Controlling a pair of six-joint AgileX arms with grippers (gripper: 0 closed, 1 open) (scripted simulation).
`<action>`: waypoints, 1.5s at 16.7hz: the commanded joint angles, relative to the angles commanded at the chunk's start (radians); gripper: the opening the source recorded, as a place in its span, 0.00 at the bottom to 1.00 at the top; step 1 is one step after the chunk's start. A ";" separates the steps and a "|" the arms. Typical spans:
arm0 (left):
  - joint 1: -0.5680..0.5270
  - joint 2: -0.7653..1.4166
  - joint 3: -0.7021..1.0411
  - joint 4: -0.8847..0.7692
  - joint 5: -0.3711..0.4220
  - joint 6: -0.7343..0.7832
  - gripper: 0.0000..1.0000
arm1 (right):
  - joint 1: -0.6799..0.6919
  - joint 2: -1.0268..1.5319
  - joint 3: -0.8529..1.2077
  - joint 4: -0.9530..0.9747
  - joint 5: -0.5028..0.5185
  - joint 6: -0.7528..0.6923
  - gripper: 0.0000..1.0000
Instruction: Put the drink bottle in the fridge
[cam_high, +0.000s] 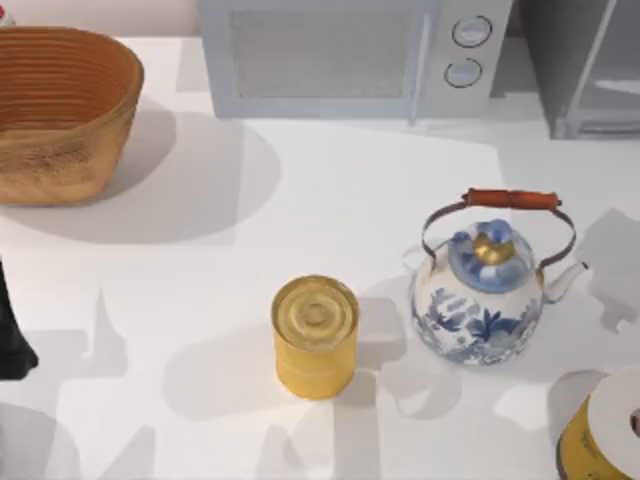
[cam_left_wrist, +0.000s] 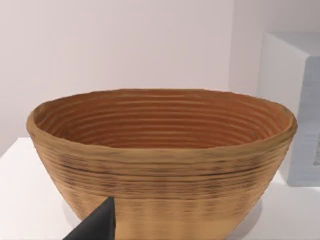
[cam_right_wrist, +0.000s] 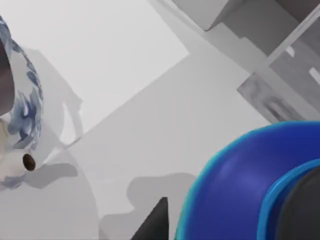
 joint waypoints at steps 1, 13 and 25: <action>0.000 0.000 0.000 0.000 0.000 0.000 1.00 | 0.030 -0.106 -0.056 0.048 0.039 0.074 0.01; 0.000 0.000 0.000 0.000 0.000 0.000 1.00 | 0.190 -1.030 -0.671 0.328 0.498 0.807 0.01; 0.000 0.000 0.000 0.000 0.000 0.000 1.00 | 0.162 -0.890 -0.594 0.439 0.488 0.831 0.01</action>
